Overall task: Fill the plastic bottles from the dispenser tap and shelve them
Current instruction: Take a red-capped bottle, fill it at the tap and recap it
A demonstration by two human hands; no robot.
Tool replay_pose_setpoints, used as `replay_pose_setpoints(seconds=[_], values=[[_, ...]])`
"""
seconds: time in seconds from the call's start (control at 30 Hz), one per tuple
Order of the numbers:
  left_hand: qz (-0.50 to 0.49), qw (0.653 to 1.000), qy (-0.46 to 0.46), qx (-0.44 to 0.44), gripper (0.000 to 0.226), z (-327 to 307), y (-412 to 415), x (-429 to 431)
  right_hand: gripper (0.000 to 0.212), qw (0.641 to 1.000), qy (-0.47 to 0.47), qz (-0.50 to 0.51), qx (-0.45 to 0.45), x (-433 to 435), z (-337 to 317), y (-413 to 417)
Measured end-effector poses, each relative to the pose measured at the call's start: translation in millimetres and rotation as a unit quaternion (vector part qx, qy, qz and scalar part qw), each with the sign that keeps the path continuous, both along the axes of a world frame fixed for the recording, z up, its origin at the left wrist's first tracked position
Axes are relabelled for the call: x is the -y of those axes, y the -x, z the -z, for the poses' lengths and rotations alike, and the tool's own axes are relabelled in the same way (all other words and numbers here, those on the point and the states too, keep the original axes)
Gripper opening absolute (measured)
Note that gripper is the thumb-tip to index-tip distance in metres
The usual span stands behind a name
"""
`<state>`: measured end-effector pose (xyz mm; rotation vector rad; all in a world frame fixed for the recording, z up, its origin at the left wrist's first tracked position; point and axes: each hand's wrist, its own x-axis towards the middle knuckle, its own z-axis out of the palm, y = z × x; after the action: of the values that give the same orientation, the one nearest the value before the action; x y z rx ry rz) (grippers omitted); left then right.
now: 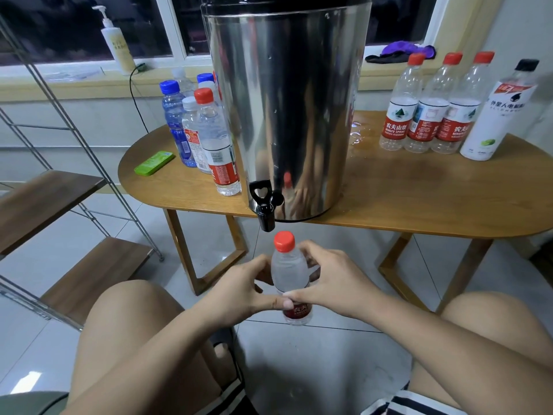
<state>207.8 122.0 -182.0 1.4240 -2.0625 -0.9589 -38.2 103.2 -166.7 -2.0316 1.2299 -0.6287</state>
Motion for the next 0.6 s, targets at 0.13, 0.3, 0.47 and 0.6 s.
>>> replay_pose_setpoints(seconds=[0.13,0.3,0.47,0.6], values=[[-0.012,1.000,0.024,-0.015,0.085,3.0,8.4,-1.7,0.068,0.999,0.012,0.006,0.038,-4.1,-2.5,2.6],[-0.035,0.998,0.046,-0.040,0.070,6.1,25.5,-9.5,0.064,0.993,-0.016,0.017,0.113,-7.1,-4.0,4.6],[-0.063,0.994,0.079,-0.046,0.054,0.6,25.3,-21.1,0.063,0.991,-0.014,-0.003,0.133,-7.4,-3.6,2.7],[-0.092,0.988,0.119,-0.020,0.053,-8.7,3.5,-25.4,0.067,0.992,-0.007,-0.015,0.125,-6.3,1.5,3.3]])
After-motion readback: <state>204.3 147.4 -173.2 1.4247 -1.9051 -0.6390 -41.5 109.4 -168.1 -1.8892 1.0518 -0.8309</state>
